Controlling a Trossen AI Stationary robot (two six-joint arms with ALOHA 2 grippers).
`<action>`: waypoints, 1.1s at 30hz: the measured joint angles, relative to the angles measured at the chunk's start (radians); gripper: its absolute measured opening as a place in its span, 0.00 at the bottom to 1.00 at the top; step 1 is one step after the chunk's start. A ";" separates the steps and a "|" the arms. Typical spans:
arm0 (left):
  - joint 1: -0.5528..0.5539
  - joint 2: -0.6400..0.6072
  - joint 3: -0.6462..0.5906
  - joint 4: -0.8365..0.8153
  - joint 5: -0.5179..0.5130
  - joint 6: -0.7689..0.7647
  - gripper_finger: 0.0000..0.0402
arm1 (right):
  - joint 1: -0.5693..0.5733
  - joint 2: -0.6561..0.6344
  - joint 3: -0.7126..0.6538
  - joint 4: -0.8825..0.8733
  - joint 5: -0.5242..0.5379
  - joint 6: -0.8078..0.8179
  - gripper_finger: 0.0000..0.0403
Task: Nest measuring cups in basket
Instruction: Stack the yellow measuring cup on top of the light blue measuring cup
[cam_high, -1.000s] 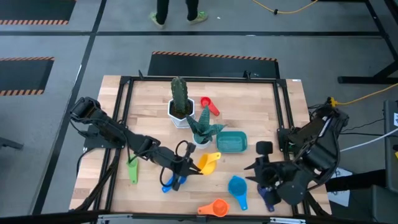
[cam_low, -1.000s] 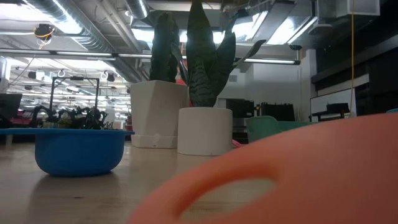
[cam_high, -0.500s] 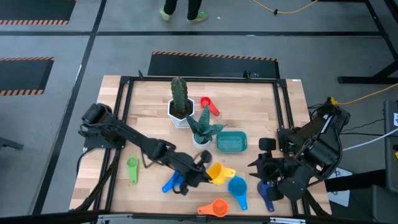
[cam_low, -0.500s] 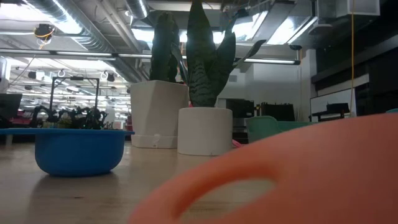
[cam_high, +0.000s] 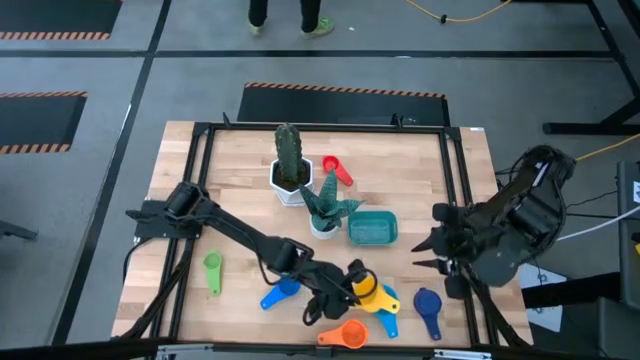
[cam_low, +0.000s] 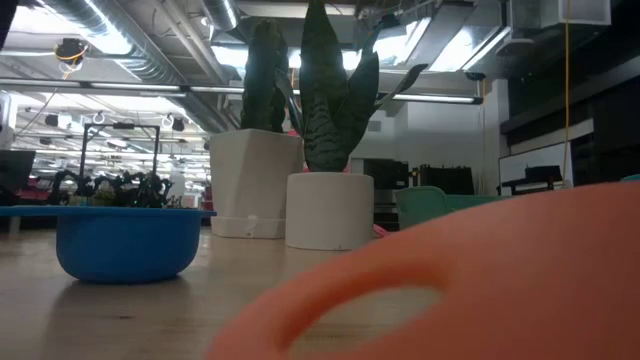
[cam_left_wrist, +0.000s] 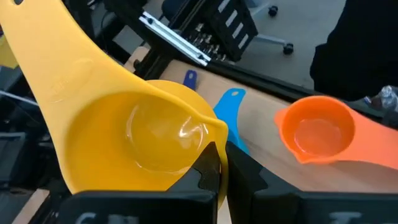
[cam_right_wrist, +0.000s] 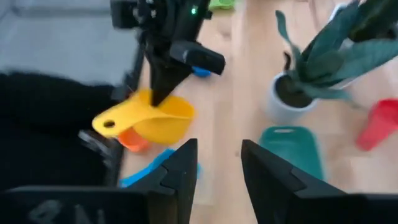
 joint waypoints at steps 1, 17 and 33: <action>0.002 0.001 0.000 -0.009 -0.001 0.004 0.01 | -0.007 -0.031 -0.046 0.060 -0.011 0.026 0.32; 0.001 0.019 0.000 -0.204 -0.162 -0.017 0.01 | -0.168 -0.182 -0.443 0.726 -0.030 0.158 0.32; -0.050 0.019 -0.001 -0.287 -0.218 -0.042 0.01 | -0.335 -0.093 -0.382 0.685 -0.240 0.125 0.32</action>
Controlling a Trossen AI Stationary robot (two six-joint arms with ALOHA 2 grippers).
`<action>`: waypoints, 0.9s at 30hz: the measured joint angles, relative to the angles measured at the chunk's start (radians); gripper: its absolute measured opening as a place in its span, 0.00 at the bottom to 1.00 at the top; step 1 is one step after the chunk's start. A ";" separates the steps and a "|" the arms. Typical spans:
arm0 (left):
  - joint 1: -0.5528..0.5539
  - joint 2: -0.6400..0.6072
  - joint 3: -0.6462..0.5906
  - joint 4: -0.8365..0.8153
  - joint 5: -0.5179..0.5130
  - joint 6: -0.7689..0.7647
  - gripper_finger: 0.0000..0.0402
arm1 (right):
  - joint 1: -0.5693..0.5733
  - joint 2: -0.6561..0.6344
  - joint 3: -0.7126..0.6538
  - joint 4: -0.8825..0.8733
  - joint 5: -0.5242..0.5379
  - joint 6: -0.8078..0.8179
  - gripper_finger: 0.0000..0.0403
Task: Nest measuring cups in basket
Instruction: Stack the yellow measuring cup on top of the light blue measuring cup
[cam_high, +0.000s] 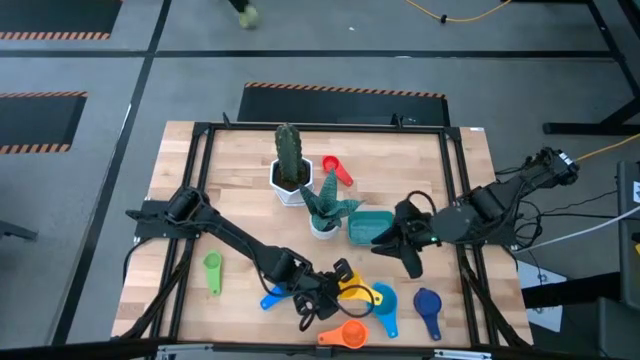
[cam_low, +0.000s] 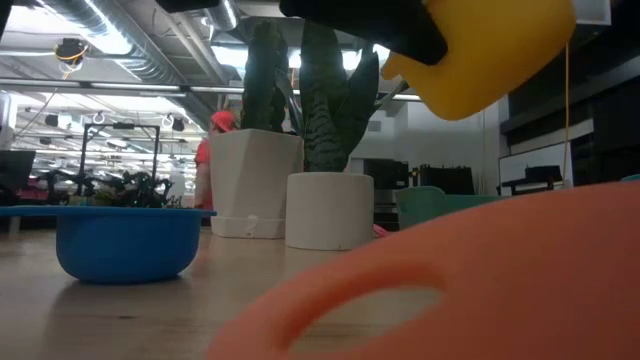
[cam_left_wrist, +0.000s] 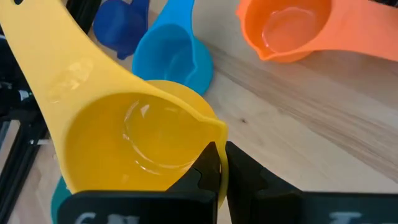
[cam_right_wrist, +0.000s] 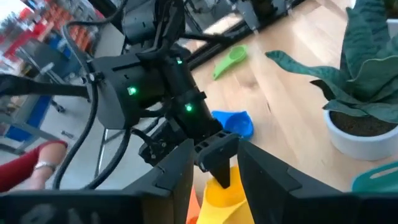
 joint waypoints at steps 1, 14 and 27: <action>0.000 0.000 0.000 0.000 0.000 -0.005 0.01 | -0.011 0.018 0.022 -0.038 -0.021 -0.010 0.32; 0.002 0.000 0.000 -0.001 -0.002 -0.005 0.01 | -0.149 0.281 0.169 -0.358 -0.310 0.059 0.32; 0.002 -0.001 0.000 -0.001 -0.019 -0.005 0.01 | -0.174 0.386 0.169 -0.295 -0.412 0.035 0.32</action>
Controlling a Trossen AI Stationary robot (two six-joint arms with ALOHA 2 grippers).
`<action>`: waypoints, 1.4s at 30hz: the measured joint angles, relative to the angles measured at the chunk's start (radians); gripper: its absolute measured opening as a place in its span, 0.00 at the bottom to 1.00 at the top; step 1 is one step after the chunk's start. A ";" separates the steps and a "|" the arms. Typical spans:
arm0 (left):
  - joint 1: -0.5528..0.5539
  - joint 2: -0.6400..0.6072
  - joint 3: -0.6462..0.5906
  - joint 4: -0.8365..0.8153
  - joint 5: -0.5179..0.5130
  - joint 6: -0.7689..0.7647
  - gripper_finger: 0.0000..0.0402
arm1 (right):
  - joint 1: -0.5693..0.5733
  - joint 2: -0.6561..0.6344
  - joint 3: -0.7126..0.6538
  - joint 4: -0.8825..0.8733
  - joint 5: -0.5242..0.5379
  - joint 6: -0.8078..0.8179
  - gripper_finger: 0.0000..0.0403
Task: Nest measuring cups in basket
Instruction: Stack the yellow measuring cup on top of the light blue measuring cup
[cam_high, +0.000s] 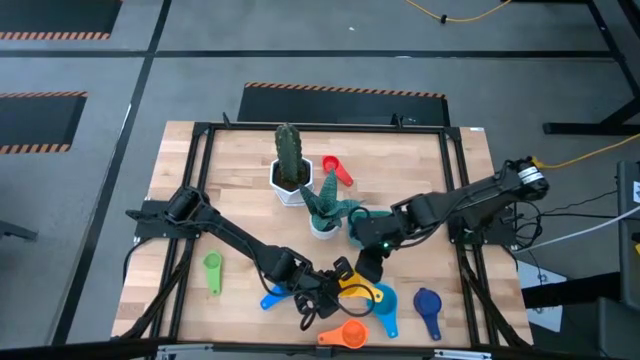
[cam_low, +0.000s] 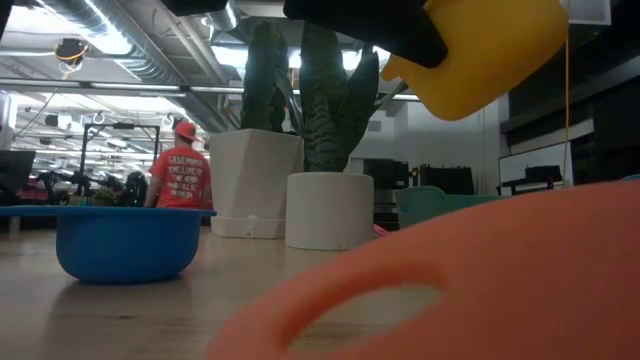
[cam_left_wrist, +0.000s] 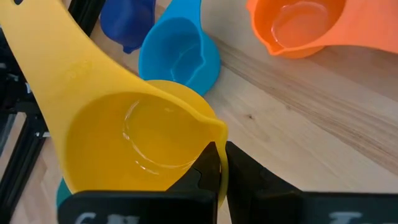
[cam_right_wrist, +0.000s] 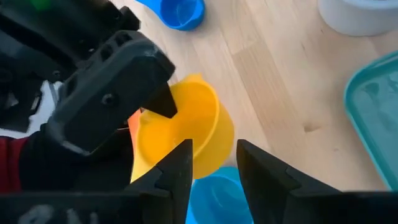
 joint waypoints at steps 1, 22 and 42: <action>0.000 0.000 0.000 0.000 0.000 0.000 0.01 | 0.000 0.004 0.000 0.000 0.000 0.000 0.32; 0.010 0.000 0.000 0.005 -0.049 -0.007 0.01 | 0.006 0.048 0.000 0.006 0.019 0.000 0.32; -0.004 0.000 -0.001 0.040 -0.086 0.001 0.02 | 0.007 0.046 0.003 -0.064 -0.056 0.005 0.32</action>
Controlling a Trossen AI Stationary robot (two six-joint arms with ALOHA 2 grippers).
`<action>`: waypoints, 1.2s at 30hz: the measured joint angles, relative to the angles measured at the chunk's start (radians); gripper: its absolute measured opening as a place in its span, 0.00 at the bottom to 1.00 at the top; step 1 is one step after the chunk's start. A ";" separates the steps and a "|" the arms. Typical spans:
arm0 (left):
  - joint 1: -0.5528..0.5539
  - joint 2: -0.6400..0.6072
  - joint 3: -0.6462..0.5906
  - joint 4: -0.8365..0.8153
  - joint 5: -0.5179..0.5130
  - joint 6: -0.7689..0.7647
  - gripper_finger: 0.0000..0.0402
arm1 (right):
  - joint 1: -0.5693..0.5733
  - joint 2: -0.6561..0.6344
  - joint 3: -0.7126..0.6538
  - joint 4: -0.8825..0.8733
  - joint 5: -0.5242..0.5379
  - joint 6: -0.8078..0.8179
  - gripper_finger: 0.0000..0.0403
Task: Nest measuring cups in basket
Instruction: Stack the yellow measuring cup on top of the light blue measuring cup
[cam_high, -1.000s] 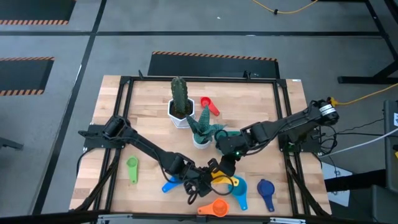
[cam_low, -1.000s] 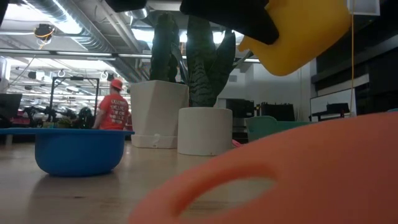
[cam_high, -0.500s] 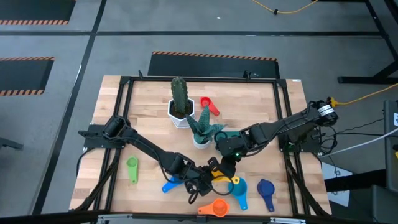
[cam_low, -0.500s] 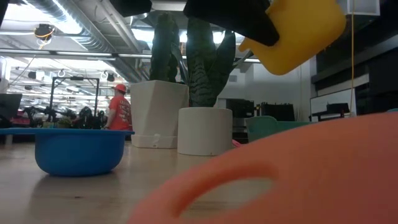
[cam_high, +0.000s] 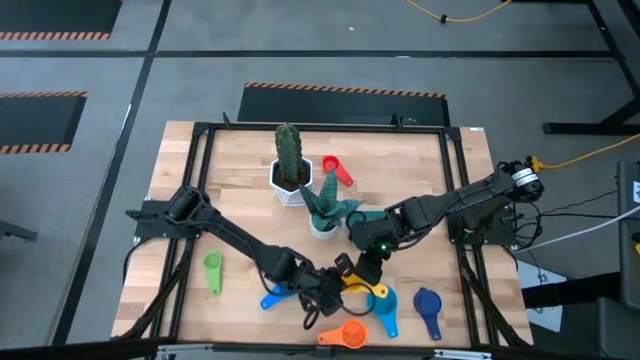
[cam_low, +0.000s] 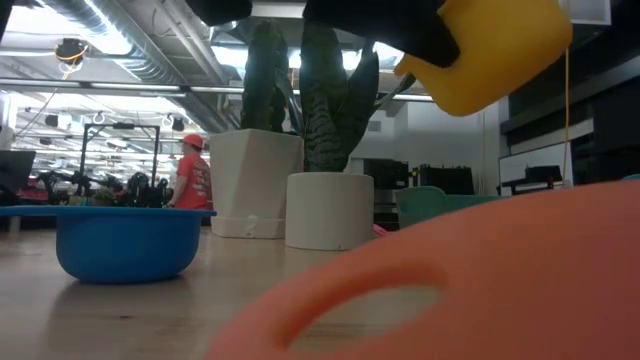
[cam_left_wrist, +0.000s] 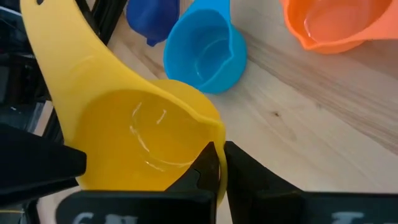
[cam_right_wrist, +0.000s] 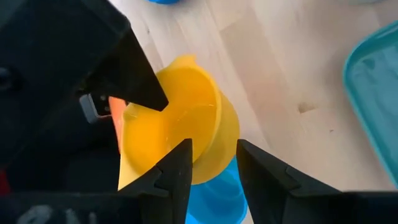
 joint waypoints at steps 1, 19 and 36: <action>-0.001 0.000 0.000 0.001 -0.007 0.000 0.02 | 0.000 0.000 0.000 0.000 -0.008 0.000 0.32; -0.001 0.001 -0.001 0.028 -0.086 0.104 0.02 | 0.000 -0.001 -0.001 -0.013 -0.078 0.031 0.32; -0.002 0.000 0.000 0.049 -0.120 0.104 0.11 | 0.000 0.002 -0.006 -0.032 -0.067 0.031 0.14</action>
